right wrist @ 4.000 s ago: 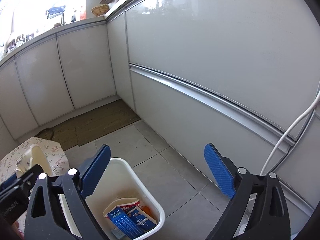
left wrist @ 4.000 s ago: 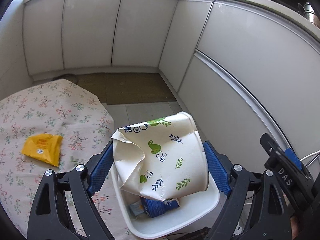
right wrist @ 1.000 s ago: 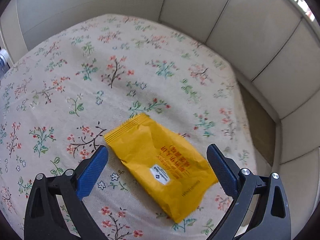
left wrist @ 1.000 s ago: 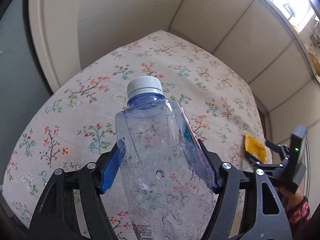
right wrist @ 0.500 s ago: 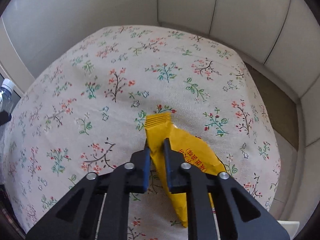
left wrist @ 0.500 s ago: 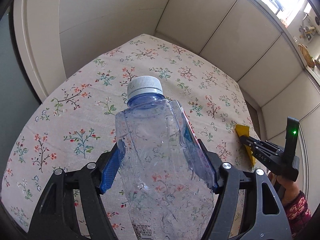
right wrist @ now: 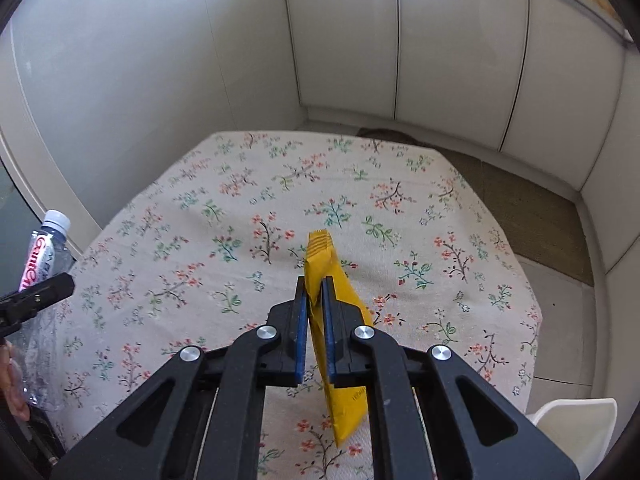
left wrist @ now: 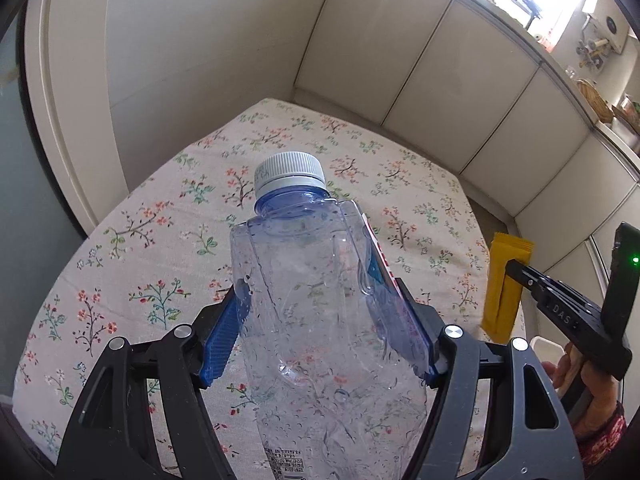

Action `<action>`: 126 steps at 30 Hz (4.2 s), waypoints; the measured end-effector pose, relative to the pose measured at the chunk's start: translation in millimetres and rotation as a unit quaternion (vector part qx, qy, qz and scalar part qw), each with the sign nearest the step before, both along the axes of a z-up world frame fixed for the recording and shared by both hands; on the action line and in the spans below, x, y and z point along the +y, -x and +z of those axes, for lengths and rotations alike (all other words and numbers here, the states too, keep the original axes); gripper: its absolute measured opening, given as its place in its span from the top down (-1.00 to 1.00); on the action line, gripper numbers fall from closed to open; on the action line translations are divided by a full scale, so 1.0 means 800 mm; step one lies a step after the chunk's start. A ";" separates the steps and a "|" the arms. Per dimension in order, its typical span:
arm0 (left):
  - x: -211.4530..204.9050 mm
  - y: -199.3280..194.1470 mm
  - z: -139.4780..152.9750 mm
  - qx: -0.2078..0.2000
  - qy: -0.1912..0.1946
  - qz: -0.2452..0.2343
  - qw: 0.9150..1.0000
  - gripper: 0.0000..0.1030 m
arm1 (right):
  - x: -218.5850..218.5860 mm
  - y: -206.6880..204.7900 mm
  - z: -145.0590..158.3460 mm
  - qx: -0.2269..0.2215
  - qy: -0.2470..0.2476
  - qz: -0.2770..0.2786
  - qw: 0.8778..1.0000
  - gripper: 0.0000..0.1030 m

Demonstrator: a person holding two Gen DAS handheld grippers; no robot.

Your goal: Collect trash

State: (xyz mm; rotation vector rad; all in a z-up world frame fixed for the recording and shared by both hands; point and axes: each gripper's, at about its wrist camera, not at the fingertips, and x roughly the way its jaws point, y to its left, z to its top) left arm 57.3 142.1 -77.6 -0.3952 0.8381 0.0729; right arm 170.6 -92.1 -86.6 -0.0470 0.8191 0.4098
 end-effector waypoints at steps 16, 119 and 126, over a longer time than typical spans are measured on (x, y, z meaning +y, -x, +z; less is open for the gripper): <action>-0.072 0.022 0.055 -0.055 -0.015 -0.044 0.997 -0.32 | -0.074 0.096 0.098 -0.094 -0.042 -0.034 0.994 0.86; -0.409 0.085 0.108 -0.119 -0.119 -0.275 0.947 -0.86 | -0.313 0.341 0.107 -0.194 0.030 -0.479 0.855 -0.87; -0.356 0.092 0.096 -0.104 -0.103 -0.246 0.958 -0.86 | -0.275 0.332 0.094 -0.175 0.036 -0.451 0.874 -0.87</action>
